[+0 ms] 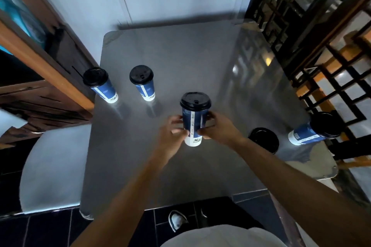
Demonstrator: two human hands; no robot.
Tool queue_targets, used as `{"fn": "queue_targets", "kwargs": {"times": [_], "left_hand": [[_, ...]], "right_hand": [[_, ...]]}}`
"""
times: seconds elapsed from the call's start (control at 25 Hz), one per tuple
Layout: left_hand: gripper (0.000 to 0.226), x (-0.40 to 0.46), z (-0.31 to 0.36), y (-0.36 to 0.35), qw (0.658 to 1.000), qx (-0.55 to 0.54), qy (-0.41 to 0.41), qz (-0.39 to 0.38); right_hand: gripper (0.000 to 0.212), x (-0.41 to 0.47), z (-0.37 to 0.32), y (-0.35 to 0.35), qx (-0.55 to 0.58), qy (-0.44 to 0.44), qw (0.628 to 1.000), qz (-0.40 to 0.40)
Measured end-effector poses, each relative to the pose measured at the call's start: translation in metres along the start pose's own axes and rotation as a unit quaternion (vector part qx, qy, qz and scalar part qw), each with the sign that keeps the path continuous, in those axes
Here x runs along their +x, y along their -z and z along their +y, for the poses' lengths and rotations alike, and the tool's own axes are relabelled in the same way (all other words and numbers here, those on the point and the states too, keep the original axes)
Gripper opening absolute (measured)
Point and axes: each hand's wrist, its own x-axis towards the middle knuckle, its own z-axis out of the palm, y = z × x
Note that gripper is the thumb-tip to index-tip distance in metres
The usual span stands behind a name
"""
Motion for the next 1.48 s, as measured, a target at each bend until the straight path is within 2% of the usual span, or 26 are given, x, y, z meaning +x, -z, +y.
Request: {"fn": "queue_targets", "kwargs": {"times": [0.16, 0.32, 0.52, 0.76, 0.92, 1.12, 1.24, 1.28, 1.32, 1.4, 1.48], "left_hand": [[0.042, 0.066, 0.021, -0.010, 0.999, 0.017, -0.039, 0.013], [0.044, 0.133, 0.025, -0.022, 0.996, 0.061, -0.059, 0.035], [0.045, 0.199, 0.013, -0.026, 0.997, 0.057, -0.035, 0.042], [0.041, 0.227, -0.001, -0.028, 0.997, 0.062, -0.015, 0.047], [0.043, 0.232, -0.009, -0.031, 0.997, 0.058, -0.004, 0.049], [0.053, 0.233, -0.014, -0.029, 0.997, 0.070, 0.003, 0.044], [0.058, 0.233, -0.013, -0.028, 0.995, 0.092, 0.019, 0.028], [0.066, 0.230, -0.012, -0.027, 0.994, 0.097, 0.039, 0.024], [0.077, 0.224, -0.011, -0.025, 0.993, 0.098, 0.064, 0.029], [0.092, 0.205, -0.013, -0.023, 0.985, 0.109, 0.109, 0.074], [0.083, 0.171, -0.019, -0.022, 0.981, 0.093, 0.125, 0.119]], "right_hand": [[0.076, 0.073, -0.014, 0.020, -0.025, 0.043, 0.999, -0.015], [0.072, 0.149, -0.018, 0.035, -0.065, 0.088, 0.994, -0.024], [0.065, 0.218, -0.011, 0.038, -0.068, 0.109, 0.991, -0.024], [0.061, 0.246, 0.001, 0.035, -0.104, 0.139, 0.985, -0.013], [0.059, 0.251, 0.008, 0.027, -0.072, 0.120, 0.990, -0.033], [0.065, 0.256, 0.011, 0.022, -0.039, 0.083, 0.994, -0.065], [0.080, 0.254, 0.014, 0.023, -0.068, 0.046, 0.992, -0.096], [0.088, 0.250, 0.016, 0.026, -0.064, 0.019, 0.993, -0.101], [0.093, 0.243, 0.019, 0.031, -0.056, -0.009, 0.994, -0.095], [0.090, 0.229, 0.028, 0.047, -0.042, -0.046, 0.996, -0.062], [0.080, 0.207, 0.037, 0.068, -0.080, -0.050, 0.995, -0.023]]}}
